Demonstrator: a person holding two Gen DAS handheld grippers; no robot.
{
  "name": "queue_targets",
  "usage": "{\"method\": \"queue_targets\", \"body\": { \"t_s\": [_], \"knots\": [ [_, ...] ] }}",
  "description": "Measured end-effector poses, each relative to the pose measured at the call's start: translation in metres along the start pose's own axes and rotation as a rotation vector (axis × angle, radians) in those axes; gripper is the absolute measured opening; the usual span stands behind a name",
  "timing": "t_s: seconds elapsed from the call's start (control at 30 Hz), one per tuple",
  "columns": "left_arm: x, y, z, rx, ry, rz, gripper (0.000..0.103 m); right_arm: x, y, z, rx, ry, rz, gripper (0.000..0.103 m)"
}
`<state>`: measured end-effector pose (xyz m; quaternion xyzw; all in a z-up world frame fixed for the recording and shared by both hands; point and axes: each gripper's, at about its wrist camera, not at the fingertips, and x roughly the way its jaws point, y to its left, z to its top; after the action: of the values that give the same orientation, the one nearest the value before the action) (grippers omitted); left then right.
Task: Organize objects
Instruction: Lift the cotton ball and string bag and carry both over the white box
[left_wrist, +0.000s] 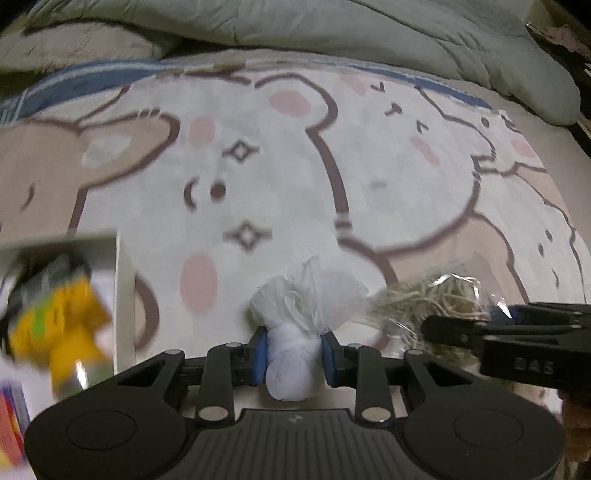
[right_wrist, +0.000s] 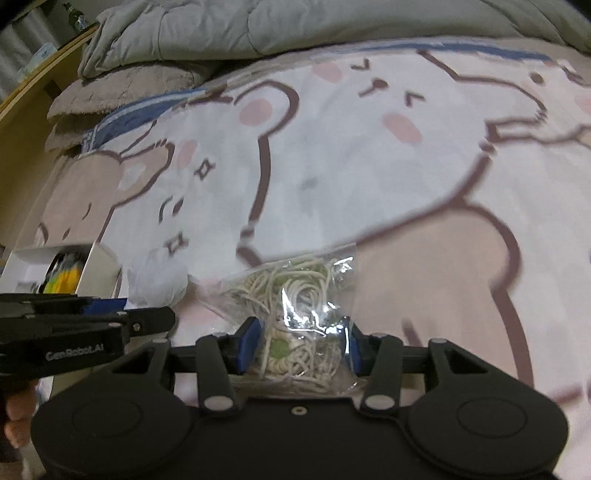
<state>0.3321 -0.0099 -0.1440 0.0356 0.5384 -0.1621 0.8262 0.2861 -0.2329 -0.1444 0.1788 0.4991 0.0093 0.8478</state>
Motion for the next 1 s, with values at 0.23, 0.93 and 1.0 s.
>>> {"method": "queue_targets", "body": {
  "t_s": [0.23, 0.93, 1.0],
  "knots": [
    [-0.023, -0.009, -0.057, -0.032, 0.002, 0.008, 0.031, -0.043, -0.013, -0.052, 0.048, 0.083, 0.018, 0.053],
    [-0.049, -0.016, -0.114, -0.133, -0.053, 0.011, 0.031, -0.048, 0.027, -0.031, -0.608, 0.071, 0.211, 0.078],
    [-0.048, -0.016, -0.114, -0.137, -0.052, 0.011, 0.031, -0.042, 0.024, -0.035, -0.603, 0.123, 0.221, 0.078]
  ]
}}
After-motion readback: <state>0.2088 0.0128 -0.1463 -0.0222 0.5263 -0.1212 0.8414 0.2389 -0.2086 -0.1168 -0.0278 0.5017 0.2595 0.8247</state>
